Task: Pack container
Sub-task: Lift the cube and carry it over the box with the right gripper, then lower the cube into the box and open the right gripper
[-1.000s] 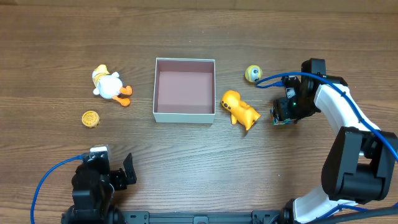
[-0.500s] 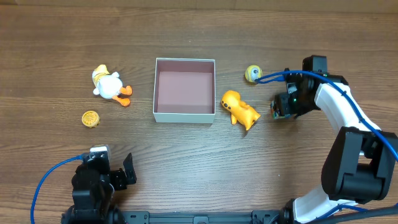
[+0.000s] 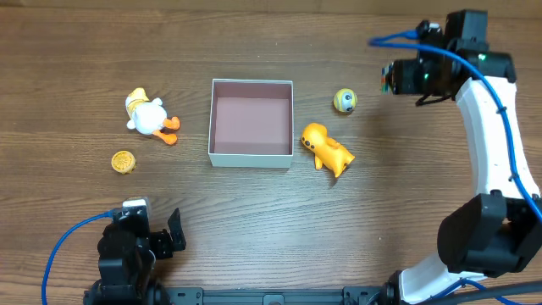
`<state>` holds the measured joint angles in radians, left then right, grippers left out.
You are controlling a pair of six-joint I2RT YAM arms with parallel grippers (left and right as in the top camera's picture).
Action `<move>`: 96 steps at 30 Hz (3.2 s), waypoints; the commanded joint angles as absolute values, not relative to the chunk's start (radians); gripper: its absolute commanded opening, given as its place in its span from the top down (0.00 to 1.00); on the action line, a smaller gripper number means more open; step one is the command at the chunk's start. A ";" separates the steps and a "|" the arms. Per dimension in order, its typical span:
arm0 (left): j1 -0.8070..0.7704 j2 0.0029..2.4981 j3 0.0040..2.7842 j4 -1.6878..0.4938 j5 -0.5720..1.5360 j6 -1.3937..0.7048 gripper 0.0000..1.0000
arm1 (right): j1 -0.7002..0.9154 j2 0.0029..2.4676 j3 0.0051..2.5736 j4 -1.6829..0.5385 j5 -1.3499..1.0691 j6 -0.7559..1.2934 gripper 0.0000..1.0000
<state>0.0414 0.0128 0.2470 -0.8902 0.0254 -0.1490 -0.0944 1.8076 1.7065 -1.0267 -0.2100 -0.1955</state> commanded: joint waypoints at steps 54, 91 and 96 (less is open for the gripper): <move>0.046 0.006 0.244 -0.886 0.023 -0.127 0.00 | 0.487 2.127 1.800 -0.836 -0.142 0.136 0.70; 0.046 0.005 0.244 -0.886 0.023 -0.127 0.00 | 0.496 2.162 1.812 -0.780 -0.157 0.179 0.14; 0.046 0.006 0.244 -0.886 0.023 -0.127 0.00 | 0.538 2.162 1.868 -0.813 -0.162 0.148 0.10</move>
